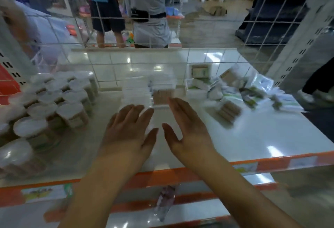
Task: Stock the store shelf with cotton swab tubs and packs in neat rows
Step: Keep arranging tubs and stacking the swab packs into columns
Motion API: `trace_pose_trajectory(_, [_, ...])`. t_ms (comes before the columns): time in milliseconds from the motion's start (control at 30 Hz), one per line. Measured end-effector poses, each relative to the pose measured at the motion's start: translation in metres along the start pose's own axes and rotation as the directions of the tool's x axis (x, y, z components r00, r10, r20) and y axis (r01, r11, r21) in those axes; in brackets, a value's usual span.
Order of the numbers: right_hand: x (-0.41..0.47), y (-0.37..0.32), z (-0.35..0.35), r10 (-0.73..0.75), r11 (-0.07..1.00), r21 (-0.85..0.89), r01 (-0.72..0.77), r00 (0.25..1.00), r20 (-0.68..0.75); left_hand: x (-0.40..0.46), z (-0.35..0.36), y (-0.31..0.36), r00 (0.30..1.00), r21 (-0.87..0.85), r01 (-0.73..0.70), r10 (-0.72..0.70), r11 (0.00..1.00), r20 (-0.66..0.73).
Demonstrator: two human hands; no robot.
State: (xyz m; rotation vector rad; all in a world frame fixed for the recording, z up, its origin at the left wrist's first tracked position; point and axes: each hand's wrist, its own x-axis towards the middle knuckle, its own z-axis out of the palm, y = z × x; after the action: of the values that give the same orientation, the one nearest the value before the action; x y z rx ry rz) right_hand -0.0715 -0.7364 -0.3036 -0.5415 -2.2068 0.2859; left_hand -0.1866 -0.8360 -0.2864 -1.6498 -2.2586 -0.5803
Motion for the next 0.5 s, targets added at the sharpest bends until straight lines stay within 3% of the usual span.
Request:
trace_pose_trajectory(167, [-0.018, 0.051, -0.033, 0.05, 0.996, 0.069, -0.053, 0.998, 0.034, 0.011, 0.023, 0.055, 0.999, -0.03, -0.037, 0.037, 0.999, -0.009])
trace_pose_trajectory(400, [-0.04, 0.134, -0.071, 0.114, 0.991, 0.07, -0.112, 0.993, -0.03, 0.025, 0.072, 0.113, 0.992, -0.046, -0.037, 0.043, 0.998, 0.121])
trace_pose_trajectory(500, [-0.041, 0.165, -0.084, 0.187, 0.975, 0.117, -0.187, 0.982, 0.005, 0.038, 0.093, 0.131, 0.983, -0.079, -0.02, 0.034, 0.997, 0.179])
